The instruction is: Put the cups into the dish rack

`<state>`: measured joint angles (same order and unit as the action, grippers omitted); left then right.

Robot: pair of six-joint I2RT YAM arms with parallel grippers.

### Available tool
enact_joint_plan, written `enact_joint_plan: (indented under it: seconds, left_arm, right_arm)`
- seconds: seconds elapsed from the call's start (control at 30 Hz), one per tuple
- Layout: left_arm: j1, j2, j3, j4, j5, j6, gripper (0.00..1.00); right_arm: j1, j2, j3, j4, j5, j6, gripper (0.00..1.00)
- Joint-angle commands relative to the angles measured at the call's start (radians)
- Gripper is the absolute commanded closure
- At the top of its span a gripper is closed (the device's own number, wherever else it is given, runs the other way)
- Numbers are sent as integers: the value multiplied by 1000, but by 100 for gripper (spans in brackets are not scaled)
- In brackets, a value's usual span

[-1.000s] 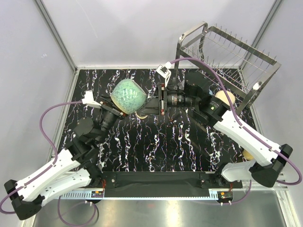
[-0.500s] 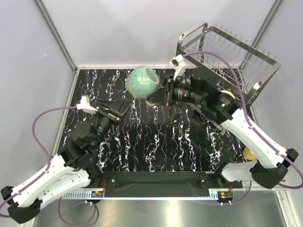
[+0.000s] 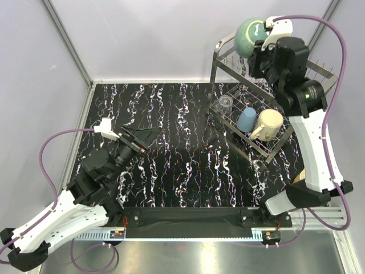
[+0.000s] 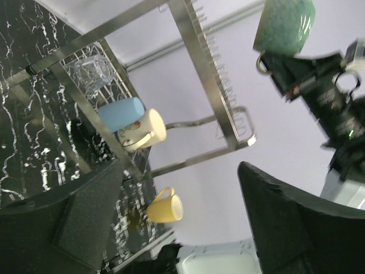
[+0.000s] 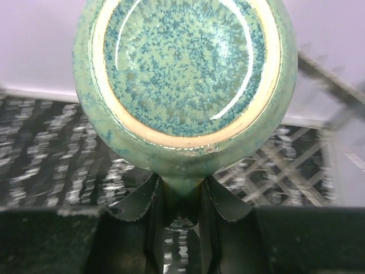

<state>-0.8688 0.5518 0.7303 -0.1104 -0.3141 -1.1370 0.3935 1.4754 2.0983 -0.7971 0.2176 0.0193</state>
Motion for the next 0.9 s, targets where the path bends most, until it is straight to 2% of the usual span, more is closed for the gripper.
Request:
enact_joint_plan:
  seconds: [0.0, 0.17, 0.37, 0.4, 0.57, 0.87]
  left_arm:
    - [-4, 4, -14, 49, 111, 66, 16]
    - [-4, 13, -5, -9, 167, 121, 15]
    - [-4, 51, 56, -72, 233, 227, 6]
    - [-4, 59, 79, -96, 243, 244, 3]
    - [-4, 74, 100, -124, 247, 295, 2]
    - [-4, 69, 70, -110, 259, 287, 2]
  right_arm:
    - [-45, 52, 155, 87, 169, -159, 100]
    - [-166, 169, 303, 7, 273, -211, 100]
    - [-269, 210, 347, -137, 299, -151, 100]
    - [-278, 210, 339, -155, 301, -128, 100]
    - [-304, 188, 254, -208, 321, -82, 100]
    - [-317, 226, 339, -346, 287, -25, 100]
